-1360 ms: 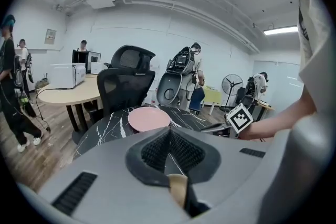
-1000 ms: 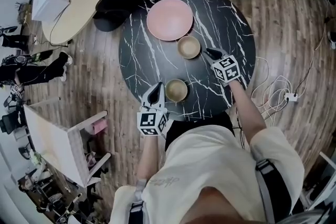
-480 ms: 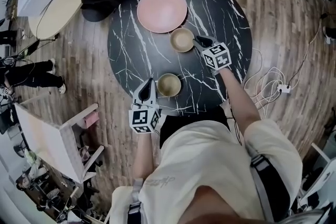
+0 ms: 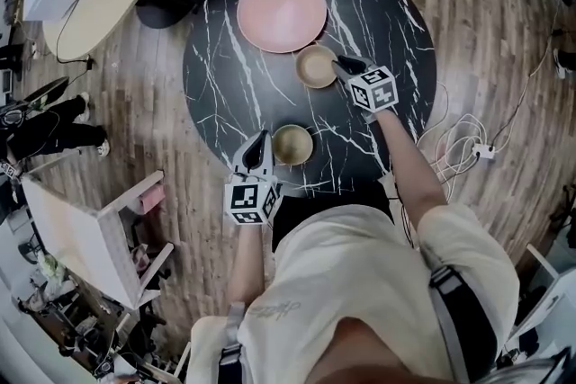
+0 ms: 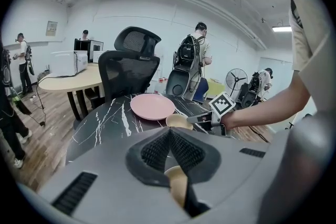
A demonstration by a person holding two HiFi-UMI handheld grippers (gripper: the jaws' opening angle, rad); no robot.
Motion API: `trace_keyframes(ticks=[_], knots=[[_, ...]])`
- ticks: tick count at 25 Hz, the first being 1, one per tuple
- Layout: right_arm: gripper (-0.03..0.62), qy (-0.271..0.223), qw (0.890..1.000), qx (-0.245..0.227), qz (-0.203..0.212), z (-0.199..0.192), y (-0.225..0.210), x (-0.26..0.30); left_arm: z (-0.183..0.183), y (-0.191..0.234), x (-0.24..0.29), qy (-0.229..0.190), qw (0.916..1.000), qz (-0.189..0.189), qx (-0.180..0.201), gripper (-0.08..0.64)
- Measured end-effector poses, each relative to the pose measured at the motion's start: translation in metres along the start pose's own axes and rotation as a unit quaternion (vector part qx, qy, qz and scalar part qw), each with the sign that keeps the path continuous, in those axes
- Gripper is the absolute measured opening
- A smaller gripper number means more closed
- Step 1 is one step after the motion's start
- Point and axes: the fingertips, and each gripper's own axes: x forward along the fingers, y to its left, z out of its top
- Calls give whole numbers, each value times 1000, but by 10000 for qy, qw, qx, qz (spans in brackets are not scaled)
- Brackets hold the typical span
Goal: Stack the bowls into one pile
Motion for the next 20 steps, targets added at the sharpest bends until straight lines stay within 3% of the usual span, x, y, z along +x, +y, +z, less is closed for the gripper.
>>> trace_keyframes(ticks=[9,14,20], knots=[[78,365,9986,-375,-91,0,4,8,-1,16,0,-24,9999,90,-90,17],[29,540,9955,-749,-211,-2,9,13,-1,28,-2,-90,9997,177,-161,17],[23,492,9962,-693,-183,1,14,6,-2,28,-5,-135,9996,129,-235,17]])
